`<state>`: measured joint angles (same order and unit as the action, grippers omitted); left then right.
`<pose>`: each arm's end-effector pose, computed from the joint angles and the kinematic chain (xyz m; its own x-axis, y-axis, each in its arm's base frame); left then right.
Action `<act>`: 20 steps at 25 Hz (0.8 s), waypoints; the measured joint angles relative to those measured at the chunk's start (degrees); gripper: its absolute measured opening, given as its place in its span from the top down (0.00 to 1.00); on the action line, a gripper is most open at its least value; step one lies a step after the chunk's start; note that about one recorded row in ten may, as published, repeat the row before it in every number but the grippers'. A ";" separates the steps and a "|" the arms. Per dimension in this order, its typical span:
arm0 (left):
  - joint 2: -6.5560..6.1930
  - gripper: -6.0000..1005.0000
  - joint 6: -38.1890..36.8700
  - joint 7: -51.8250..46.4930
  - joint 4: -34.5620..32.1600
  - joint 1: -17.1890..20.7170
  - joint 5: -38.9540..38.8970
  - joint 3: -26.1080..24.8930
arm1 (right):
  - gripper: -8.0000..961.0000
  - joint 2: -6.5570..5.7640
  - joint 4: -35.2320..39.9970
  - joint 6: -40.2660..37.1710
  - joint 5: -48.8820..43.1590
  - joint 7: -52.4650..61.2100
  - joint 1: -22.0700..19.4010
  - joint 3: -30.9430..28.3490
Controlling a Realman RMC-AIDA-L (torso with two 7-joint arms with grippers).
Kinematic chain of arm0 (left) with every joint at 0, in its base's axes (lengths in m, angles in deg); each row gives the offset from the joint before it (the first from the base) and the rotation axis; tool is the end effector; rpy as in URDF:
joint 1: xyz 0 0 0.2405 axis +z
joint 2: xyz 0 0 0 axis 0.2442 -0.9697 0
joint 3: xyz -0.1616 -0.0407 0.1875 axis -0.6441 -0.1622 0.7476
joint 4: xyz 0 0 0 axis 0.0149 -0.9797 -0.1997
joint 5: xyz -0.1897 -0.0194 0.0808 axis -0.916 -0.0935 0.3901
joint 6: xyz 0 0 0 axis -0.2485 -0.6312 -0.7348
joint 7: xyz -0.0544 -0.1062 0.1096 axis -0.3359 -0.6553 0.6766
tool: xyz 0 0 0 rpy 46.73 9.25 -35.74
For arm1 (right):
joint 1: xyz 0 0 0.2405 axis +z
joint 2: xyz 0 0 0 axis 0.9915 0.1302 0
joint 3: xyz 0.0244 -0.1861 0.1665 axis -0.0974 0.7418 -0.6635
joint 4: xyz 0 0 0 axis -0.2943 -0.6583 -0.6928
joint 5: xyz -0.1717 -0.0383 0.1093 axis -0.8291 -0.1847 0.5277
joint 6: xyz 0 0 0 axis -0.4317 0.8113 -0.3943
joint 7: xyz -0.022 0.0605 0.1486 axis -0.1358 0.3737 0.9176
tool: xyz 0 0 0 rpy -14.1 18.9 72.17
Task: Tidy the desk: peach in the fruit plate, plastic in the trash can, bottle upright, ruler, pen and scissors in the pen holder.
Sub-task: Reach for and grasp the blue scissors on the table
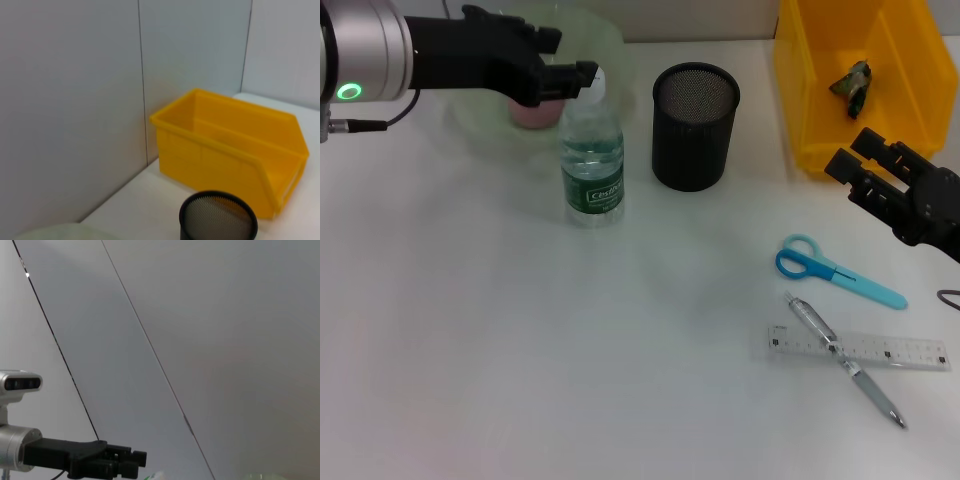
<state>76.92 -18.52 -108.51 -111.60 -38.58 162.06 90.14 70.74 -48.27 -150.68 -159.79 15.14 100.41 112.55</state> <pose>-0.1435 0.3771 0.0318 0.9038 0.3018 0.3035 0.4167 -0.7823 -0.4631 0.2825 0.2788 -0.0079 0.3930 -0.2159 -0.8938 -0.6975 -0.7034 -0.1368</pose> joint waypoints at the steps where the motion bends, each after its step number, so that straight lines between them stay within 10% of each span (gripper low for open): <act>1: 0.01 0.46 0.33 0.72 0.01 0.36 -1.66 -0.67 | 0.27 0.00 0.00 -0.04 -0.01 0.00 -0.01 0.00; 12: -0.03 0.23 -0.98 21.29 5.64 7.39 -29.09 -5.66 | 0.27 0.00 0.00 -0.13 -0.04 -0.06 -0.41 -0.03; 20: -0.25 0.19 -19.08 36.21 23.35 7.60 -40.03 -13.15 | 0.27 0.00 0.00 0.08 -0.04 -0.09 -0.34 0.01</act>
<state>76.67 -37.60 -72.30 -88.25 -30.97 122.03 76.99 70.74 -48.26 -150.60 -159.83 15.05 100.08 112.57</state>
